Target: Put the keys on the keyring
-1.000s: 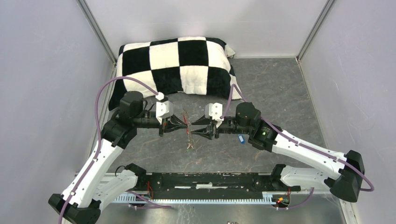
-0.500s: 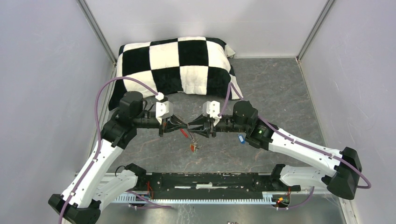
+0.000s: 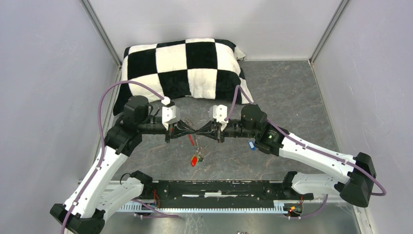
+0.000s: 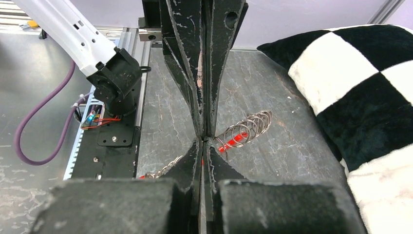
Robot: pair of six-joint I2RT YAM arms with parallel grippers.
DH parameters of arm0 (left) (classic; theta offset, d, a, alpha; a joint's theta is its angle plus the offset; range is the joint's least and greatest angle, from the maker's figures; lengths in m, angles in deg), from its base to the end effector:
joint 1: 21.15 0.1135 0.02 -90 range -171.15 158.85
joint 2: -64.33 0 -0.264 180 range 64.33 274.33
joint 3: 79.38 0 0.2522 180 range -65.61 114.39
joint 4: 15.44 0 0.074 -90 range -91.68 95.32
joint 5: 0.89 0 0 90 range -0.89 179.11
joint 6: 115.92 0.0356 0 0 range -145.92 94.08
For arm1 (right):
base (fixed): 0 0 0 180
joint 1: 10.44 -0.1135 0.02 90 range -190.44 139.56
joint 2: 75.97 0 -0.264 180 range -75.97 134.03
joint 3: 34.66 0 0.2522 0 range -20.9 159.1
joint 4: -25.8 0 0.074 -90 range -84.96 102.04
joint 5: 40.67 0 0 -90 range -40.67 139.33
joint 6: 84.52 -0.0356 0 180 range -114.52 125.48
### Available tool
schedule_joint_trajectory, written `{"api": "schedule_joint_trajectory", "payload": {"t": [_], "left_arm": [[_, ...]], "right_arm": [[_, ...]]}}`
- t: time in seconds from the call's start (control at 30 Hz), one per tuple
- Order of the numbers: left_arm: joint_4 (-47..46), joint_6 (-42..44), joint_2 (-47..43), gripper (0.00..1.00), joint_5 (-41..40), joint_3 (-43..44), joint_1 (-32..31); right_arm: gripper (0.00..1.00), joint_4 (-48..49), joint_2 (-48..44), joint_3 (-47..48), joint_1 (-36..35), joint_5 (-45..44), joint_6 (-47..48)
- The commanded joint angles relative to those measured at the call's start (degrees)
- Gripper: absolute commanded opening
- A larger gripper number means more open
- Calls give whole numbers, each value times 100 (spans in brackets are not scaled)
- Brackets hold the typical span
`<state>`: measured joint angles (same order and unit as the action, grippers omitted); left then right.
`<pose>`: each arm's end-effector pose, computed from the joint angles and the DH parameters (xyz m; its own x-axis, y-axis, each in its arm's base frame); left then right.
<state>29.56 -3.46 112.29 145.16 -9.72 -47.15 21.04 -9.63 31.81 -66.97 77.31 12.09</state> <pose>0.1342 -0.0983 0.3657 0.0266 0.2244 -0.9741 0.9949 0.0890 0.0477 0.1357 0.2356 0.3474 0.0703 -0.0780 -0.9945 -0.9931 0.0886 -0.0771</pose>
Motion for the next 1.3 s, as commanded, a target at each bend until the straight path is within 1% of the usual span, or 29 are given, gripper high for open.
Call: {"api": "schedule_joint_trajectory", "payload": {"t": [0.0,0.07,0.1,0.13,0.2,0.27,0.33,0.43,0.57,0.63,0.7,1.1,1.17,1.27], "left_arm": [[-210,-327,-107,7,201,106,-22],[-193,-341,-112,30,201,96,-20],[-119,-289,-113,40,216,97,-19],[-32,-252,-123,46,218,89,-19],[153,-143,-131,51,253,88,-20],[376,37,-121,53,343,96,-22],[408,26,-114,53,347,68,-20],[418,67,-65,51,338,58,-20],[422,205,95,43,311,84,-19],[418,214,206,36,346,140,-19],[418,180,273,33,413,166,-28],[418,80,251,33,507,184,-53],[418,69,240,30,507,161,-71],[418,111,231,23,494,142,-81]], "right_arm": [[1,-161,-189,366,-16,-366,157],[1,-280,-280,400,-16,-367,180],[1,-335,-315,414,-11,-360,183],[1,-397,-348,428,-12,-348,191],[1,-512,-389,445,-20,-331,191],[1,-586,-405,448,-15,-291,200],[1,-613,-403,455,-13,-216,200],[1,-644,-340,518,-16,-104,166],[1,-640,-205,650,-16,102,87],[1,-642,-160,694,-16,127,68],[1,-608,-141,712,-17,147,53],[1,-402,-56,689,-9,229,-35],[1,-367,-60,685,-18,225,-58],[1,-330,-60,684,-16,229,-87]]}}
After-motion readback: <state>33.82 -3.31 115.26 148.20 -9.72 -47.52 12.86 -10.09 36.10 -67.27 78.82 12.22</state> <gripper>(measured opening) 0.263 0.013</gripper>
